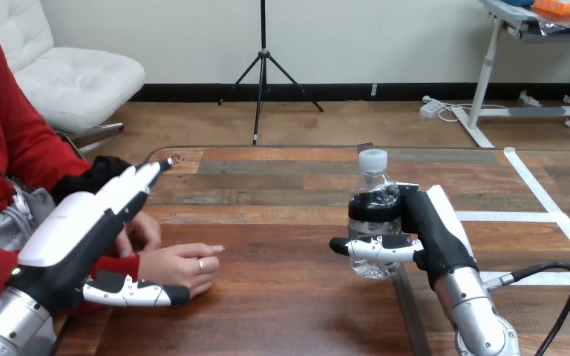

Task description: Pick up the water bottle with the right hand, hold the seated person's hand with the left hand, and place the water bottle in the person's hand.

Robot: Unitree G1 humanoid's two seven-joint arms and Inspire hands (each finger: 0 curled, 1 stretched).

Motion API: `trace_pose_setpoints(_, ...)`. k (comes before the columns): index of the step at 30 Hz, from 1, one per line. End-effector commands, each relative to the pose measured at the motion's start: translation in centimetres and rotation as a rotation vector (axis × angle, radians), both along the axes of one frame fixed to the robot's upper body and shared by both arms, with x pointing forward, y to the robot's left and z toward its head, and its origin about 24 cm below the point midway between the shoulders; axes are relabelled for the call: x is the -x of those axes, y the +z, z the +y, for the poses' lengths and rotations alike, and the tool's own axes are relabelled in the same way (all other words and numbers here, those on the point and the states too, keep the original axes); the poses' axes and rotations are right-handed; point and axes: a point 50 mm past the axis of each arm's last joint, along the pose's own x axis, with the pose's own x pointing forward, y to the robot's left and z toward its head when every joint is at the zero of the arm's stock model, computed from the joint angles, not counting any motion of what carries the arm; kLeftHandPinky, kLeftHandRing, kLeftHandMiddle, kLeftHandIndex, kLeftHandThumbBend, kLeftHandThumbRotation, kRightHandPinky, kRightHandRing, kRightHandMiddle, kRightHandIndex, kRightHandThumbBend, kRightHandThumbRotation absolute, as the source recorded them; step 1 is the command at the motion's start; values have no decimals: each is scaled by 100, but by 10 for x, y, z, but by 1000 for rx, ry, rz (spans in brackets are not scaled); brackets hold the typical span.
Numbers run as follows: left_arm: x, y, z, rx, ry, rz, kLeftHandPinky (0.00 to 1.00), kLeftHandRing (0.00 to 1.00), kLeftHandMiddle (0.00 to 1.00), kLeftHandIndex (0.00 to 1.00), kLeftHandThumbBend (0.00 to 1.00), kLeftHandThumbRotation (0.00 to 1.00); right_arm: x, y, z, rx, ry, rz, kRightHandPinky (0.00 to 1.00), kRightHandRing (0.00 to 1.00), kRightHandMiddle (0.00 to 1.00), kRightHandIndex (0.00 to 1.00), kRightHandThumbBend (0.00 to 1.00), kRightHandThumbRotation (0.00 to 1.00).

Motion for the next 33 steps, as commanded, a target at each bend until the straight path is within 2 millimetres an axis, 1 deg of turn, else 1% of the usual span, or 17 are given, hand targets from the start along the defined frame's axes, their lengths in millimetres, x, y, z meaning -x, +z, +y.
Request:
trace_pose_setpoints(1, -20, 18, 0, -89, -15, -67, 96, 98, 97, 99, 100, 60, -20, 42, -2, -20, 9, -161, 22, 30, 42, 48, 88, 0)
trace_pose_setpoints(8, -29, 19, 3, -211, -20, -42, 96, 97, 96, 99, 100, 64, -19, 46, -6, -25, 10, -177, 22, 30, 42, 48, 88, 0)
trace_pose_setpoints(21, -42, 22, 8, -382, -44, 12, 95, 96, 95, 99, 100, 70, -18, 51, -10, -22, -2, -190, 23, 29, 42, 48, 89, 0)
trace_pose_setpoints(27, -47, 25, 9, -450, -56, 27, 95, 95, 94, 97, 100, 72, -17, 54, -12, -20, -5, -196, 23, 30, 42, 48, 89, 0)
trace_pose_setpoints(33, -52, 27, 11, -509, -55, 45, 95, 94, 93, 96, 100, 71, -15, 58, -14, -22, -7, -206, 23, 29, 41, 48, 88, 0)
